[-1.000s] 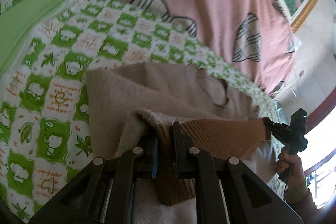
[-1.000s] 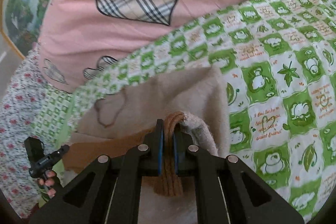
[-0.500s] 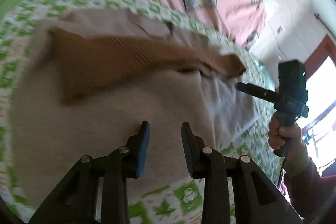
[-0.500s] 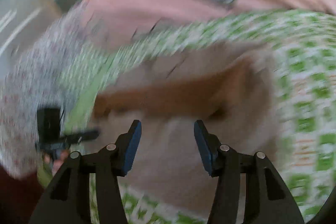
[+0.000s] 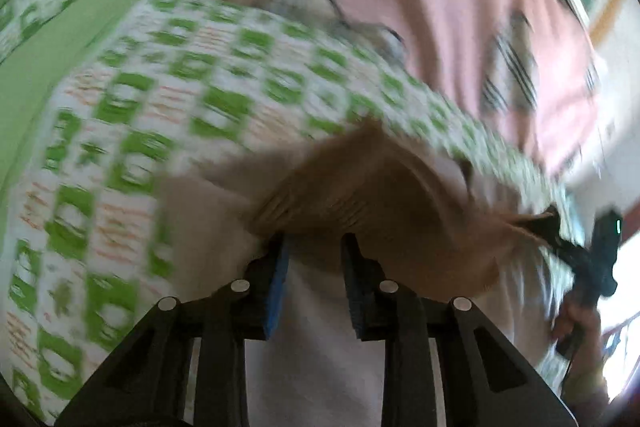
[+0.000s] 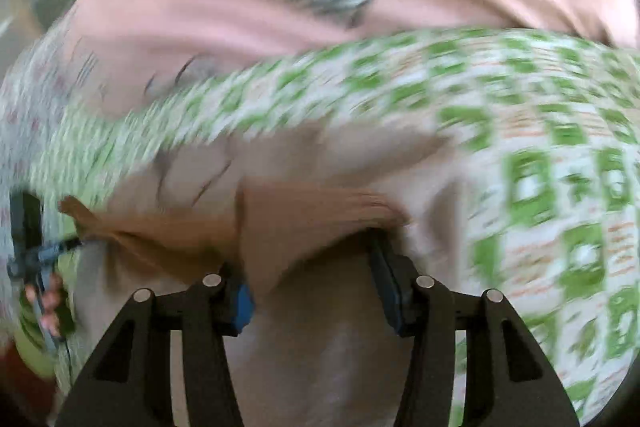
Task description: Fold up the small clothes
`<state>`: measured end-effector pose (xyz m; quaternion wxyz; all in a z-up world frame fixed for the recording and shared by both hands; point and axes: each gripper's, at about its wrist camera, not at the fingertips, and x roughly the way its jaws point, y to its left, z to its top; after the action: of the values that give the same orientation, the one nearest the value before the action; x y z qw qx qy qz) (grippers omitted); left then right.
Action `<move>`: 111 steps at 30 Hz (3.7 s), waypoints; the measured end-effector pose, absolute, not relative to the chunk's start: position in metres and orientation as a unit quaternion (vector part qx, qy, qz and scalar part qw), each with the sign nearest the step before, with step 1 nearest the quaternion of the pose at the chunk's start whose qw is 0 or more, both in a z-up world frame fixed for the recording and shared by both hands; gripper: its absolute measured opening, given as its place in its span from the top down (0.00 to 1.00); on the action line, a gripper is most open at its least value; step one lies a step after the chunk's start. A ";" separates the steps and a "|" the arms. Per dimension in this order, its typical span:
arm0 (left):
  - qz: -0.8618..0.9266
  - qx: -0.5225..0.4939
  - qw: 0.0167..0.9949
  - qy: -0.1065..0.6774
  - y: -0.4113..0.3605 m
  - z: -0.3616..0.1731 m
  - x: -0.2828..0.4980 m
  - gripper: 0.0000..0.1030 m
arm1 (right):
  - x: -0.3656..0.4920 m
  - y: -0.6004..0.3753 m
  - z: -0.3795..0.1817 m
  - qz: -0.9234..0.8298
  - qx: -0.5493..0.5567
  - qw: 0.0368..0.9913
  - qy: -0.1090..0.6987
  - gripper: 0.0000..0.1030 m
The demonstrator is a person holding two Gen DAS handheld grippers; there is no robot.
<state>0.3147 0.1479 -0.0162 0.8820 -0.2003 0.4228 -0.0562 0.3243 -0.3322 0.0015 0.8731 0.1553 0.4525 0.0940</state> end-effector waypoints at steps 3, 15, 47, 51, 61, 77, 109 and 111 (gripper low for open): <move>-0.032 -0.219 0.890 0.398 0.168 -0.006 0.300 0.74 | 0.312 -0.344 0.014 0.086 0.183 0.883 0.424 0.49; -0.099 -0.257 0.876 0.396 0.124 -0.003 0.175 0.69 | 0.229 -0.310 0.020 0.127 0.186 0.873 0.434 0.49; -0.015 -0.430 0.820 0.377 0.134 -0.075 0.147 0.40 | 0.136 -0.281 0.002 0.152 0.256 0.840 0.454 0.45; -0.002 -0.424 0.827 0.370 0.137 -0.073 0.163 0.43 | 0.144 -0.283 0.000 0.154 0.260 0.838 0.454 0.45; -0.026 -0.299 0.889 0.345 0.093 -0.007 0.177 0.86 | 0.190 -0.303 0.012 0.164 0.252 0.841 0.449 0.45; -0.178 -0.114 0.899 0.384 -0.081 -0.007 0.204 0.92 | 0.275 -0.289 -0.008 0.274 0.319 0.743 0.520 0.28; -0.316 -0.065 0.842 0.433 -0.217 -0.025 0.231 0.91 | 0.286 -0.354 0.001 0.172 0.167 0.825 0.512 0.83; -0.319 -0.068 0.837 0.439 -0.217 -0.028 0.234 0.91 | 0.286 -0.357 -0.005 0.168 0.170 0.826 0.511 0.81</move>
<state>0.2341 -0.2169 -0.0285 0.8371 -0.0684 0.4394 -0.3187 0.2859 -0.3569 -0.0051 0.8258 0.1695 0.5109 0.1683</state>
